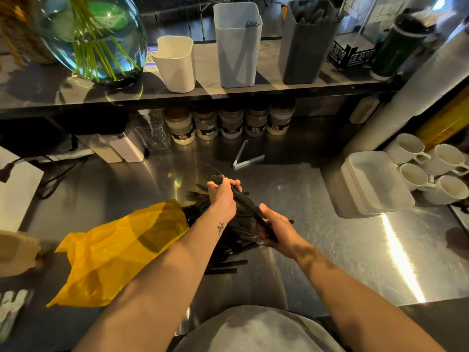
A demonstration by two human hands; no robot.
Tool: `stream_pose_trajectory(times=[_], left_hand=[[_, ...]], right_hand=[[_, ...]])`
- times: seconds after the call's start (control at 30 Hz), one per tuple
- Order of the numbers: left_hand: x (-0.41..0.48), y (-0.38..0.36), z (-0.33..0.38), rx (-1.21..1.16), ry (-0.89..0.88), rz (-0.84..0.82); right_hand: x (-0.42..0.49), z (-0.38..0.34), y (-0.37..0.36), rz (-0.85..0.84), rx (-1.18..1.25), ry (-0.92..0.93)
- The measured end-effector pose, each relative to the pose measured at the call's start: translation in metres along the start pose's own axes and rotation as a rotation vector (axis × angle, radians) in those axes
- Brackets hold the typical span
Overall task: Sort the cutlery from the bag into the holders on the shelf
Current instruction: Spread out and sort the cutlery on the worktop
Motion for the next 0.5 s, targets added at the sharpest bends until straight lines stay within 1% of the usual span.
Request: stream_pose_trajectory(times=[0.07,0.17,0.23,0.4,0.5], left_hand=[[0.000,0.001,0.001,-0.020,-0.007,0.031],[-0.003,-0.001,-0.005,0.008,0.002,0.030],[-0.006,-0.003,-0.014,0.030,0.014,0.027],[-0.011,-0.007,-0.025,0.027,0.028,-0.028],[-0.020,-0.009,-0.031,0.038,0.072,-0.108]], right_hand=[[0.004,0.002,0.000,0.089,0.089,-0.020],[0.018,0.001,-0.005,0.236,0.225,0.000],[0.026,-0.004,-0.013,0.296,0.304,0.017],[0.032,-0.021,-0.018,0.393,0.397,0.036],[0.035,-0.030,-0.027,0.375,0.501,0.087]])
Point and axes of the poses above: each hand's wrist, its own x-axis towards the middle knuckle, its own y-axis out of the back of the hand, z = x × y, the point moved 1 cm from there along x, towards the middle knuckle, and after that the axes turned 15 degrees about -z, right-handed, at the moved point
